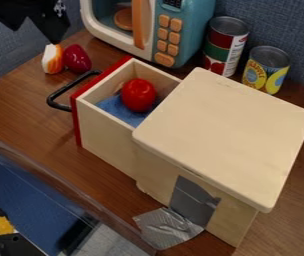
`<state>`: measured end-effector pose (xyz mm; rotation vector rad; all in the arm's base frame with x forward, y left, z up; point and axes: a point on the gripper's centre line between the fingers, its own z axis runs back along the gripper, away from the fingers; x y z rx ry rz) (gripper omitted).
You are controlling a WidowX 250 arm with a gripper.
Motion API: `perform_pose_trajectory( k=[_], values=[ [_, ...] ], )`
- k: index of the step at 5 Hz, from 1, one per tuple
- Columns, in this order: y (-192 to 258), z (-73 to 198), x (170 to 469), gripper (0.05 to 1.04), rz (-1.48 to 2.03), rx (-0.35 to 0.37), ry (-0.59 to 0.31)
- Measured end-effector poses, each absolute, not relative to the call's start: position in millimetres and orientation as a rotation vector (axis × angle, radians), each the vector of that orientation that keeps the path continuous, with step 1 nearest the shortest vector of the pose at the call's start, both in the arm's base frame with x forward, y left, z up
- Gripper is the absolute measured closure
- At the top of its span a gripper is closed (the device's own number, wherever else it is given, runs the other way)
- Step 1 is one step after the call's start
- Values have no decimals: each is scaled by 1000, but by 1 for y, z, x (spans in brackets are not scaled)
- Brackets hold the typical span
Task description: Close the drawer
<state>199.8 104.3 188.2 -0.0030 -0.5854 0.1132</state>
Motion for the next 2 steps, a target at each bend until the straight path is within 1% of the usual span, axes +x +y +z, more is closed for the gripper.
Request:
perform_pose_trajectory(
  k=[1,2],
  values=[
    [103,184,199,83,104,-8,-579],
    [127,158,201,83,57,32,-586]
  ],
)
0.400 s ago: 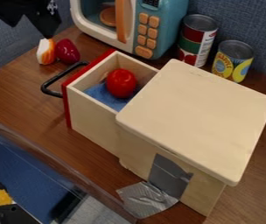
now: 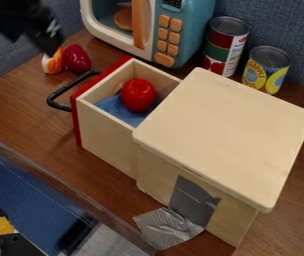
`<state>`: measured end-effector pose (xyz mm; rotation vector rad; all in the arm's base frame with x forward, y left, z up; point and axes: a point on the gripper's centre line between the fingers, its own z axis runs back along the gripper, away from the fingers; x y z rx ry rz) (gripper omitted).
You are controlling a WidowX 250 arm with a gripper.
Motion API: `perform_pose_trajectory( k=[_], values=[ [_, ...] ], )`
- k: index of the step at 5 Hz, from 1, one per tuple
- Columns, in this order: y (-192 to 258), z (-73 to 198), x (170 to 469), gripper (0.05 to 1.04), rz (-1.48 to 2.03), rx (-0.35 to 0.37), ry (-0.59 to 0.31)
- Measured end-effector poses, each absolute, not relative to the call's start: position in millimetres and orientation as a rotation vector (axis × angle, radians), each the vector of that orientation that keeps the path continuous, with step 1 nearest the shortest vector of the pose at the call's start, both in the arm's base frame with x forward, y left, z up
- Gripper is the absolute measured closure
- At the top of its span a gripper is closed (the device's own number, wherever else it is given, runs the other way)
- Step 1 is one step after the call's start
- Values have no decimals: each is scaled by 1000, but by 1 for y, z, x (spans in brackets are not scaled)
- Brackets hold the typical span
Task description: Close the drawer
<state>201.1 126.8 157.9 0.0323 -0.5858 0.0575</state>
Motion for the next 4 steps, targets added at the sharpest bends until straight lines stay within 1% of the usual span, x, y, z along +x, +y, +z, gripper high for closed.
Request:
perform_pose_trajectory(
  k=[1,2,3,4],
  values=[
    [141,154,201,83,-21,77,-657],
    [156,141,201,83,-109,84,-673],
    [180,132,204,83,-196,144,-688],
    [201,115,210,83,-326,246,-642]
  ],
)
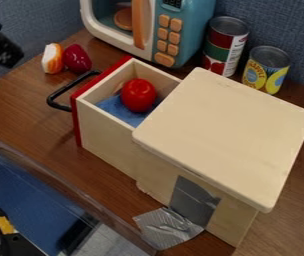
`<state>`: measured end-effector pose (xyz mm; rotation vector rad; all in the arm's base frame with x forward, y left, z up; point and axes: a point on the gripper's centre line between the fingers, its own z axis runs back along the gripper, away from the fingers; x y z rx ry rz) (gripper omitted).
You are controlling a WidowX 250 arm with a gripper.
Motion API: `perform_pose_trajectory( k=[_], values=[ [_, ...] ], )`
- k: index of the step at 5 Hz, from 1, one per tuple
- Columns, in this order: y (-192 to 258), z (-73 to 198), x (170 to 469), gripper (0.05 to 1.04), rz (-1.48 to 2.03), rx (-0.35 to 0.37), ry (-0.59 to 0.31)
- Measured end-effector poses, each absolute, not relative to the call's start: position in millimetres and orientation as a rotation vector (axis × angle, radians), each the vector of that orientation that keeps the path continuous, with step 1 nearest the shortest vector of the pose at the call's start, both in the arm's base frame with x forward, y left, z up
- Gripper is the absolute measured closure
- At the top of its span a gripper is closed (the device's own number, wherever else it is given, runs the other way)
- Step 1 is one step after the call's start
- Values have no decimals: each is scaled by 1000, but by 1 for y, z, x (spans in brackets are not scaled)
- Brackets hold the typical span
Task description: Close the drawer
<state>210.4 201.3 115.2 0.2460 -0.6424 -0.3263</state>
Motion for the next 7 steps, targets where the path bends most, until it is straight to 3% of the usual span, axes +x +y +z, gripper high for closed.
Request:
perform_pose_trajectory(
  k=[2,3,5,6,7],
  values=[
    [232,92,244,83,-653,352,-560],
    [237,85,263,83,-796,275,-542],
    [242,81,297,83,-1118,-28,-563],
    [232,83,306,83,-1316,-131,-588],
    [217,67,303,83,-1415,-147,-578]
  ],
)
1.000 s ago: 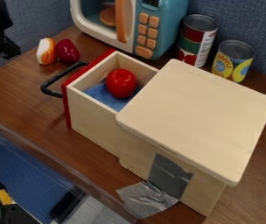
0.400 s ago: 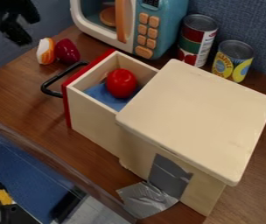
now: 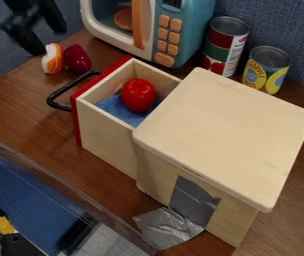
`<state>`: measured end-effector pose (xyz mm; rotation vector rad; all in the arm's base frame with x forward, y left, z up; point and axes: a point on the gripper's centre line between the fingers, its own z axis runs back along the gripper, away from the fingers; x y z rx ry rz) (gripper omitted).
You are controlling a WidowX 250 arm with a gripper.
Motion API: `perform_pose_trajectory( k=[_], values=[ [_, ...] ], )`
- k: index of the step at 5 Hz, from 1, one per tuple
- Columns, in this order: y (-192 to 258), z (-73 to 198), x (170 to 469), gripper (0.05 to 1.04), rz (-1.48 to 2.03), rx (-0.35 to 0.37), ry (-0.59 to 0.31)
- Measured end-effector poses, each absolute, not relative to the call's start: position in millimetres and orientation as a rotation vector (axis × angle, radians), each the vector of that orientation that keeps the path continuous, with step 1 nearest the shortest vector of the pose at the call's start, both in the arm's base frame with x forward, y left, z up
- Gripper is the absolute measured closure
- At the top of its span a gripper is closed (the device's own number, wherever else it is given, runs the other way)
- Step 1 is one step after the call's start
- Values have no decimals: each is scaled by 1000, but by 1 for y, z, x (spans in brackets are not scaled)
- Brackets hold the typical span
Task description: Close the drawer
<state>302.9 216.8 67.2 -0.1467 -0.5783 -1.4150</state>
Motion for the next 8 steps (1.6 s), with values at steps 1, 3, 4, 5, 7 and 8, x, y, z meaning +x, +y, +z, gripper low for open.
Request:
perform_pose_trajectory(
  k=[1,3,4,5,7,8],
  values=[
    [209,57,298,83,-1437,-145,-555],
    [188,42,291,83,-1463,-155,-537],
    [178,39,291,83,-1471,-180,-546],
    [171,40,293,83,-1480,-201,-557],
    [158,29,287,83,-1495,-235,-534],
    [146,25,281,83,-1509,-251,-532]
  ],
)
